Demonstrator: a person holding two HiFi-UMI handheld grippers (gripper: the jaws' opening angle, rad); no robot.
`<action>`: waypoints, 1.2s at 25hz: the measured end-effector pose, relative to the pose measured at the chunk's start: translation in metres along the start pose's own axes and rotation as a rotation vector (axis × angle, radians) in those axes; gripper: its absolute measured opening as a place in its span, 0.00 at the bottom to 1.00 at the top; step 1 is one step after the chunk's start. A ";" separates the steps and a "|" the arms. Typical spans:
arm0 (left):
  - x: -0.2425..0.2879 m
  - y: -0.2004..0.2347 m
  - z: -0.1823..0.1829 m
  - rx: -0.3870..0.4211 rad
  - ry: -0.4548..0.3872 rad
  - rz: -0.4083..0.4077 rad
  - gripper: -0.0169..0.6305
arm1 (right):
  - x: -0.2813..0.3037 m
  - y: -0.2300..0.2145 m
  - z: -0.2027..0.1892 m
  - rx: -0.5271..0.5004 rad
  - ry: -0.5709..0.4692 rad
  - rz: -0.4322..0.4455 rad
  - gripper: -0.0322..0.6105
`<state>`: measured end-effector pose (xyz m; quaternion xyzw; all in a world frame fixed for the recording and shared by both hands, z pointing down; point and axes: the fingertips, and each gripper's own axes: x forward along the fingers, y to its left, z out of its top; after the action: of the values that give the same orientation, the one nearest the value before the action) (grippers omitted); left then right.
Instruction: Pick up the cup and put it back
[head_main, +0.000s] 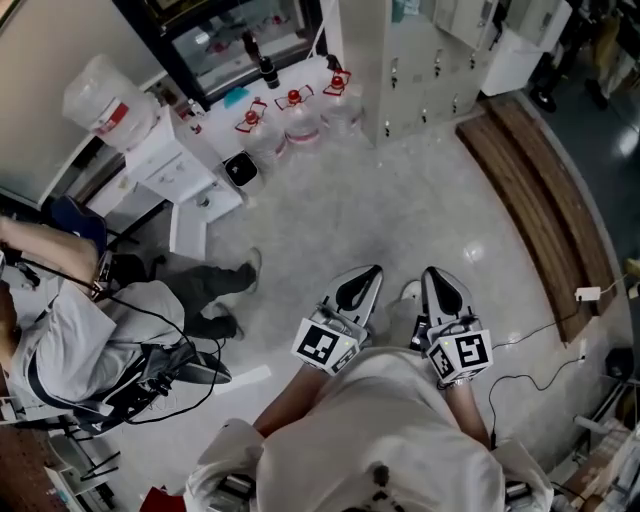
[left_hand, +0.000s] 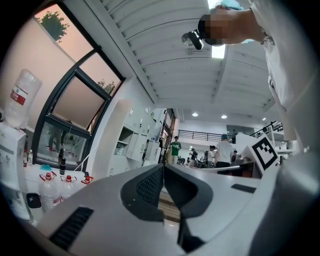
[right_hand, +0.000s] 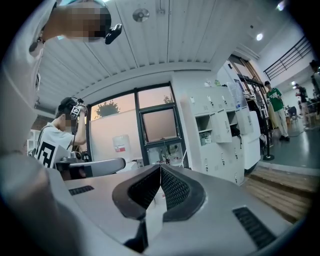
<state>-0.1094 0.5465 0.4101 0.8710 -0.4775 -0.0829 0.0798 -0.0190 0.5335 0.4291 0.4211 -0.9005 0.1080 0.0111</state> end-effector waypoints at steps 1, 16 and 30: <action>0.007 0.003 -0.001 0.001 0.001 0.000 0.04 | 0.004 -0.006 -0.001 0.003 0.005 -0.001 0.09; 0.175 0.032 -0.002 0.032 0.009 0.051 0.04 | 0.092 -0.154 0.035 0.029 -0.005 0.066 0.09; 0.309 0.026 -0.001 0.069 -0.007 0.058 0.04 | 0.124 -0.282 0.072 0.031 -0.048 0.071 0.09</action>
<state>0.0331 0.2717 0.3958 0.8589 -0.5053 -0.0669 0.0503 0.1204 0.2494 0.4246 0.3914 -0.9131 0.1122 -0.0209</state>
